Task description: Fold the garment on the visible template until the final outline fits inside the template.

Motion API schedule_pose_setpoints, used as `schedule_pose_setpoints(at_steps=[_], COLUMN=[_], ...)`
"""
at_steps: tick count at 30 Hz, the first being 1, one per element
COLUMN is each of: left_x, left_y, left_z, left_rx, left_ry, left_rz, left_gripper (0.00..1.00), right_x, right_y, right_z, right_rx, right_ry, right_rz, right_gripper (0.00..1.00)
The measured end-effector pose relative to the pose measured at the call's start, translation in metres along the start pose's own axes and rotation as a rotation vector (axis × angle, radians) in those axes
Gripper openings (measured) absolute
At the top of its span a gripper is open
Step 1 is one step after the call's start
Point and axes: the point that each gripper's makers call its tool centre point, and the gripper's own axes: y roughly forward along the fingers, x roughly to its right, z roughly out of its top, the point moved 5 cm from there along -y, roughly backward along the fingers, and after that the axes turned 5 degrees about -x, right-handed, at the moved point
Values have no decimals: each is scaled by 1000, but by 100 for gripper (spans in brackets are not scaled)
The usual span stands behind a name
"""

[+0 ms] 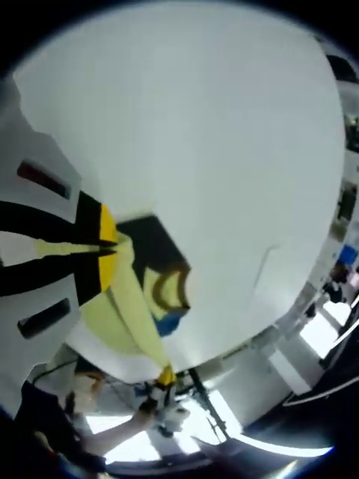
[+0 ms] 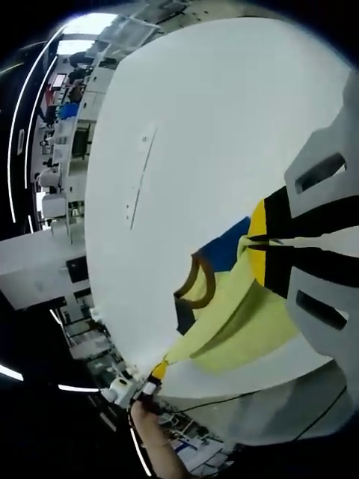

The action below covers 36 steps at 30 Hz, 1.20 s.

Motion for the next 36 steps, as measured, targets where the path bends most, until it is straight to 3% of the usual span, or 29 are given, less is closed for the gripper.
schedule_pose_setpoints(at_steps=[36], left_x=[-29], left_y=[49], left_z=[26], left_rx=[-75], left_ry=[-17], left_rz=[30], left_gripper=[0], right_x=[33], right_y=[54], right_z=[-3], right_rx=[-73], right_ry=[48], right_rz=[28], right_gripper=[2])
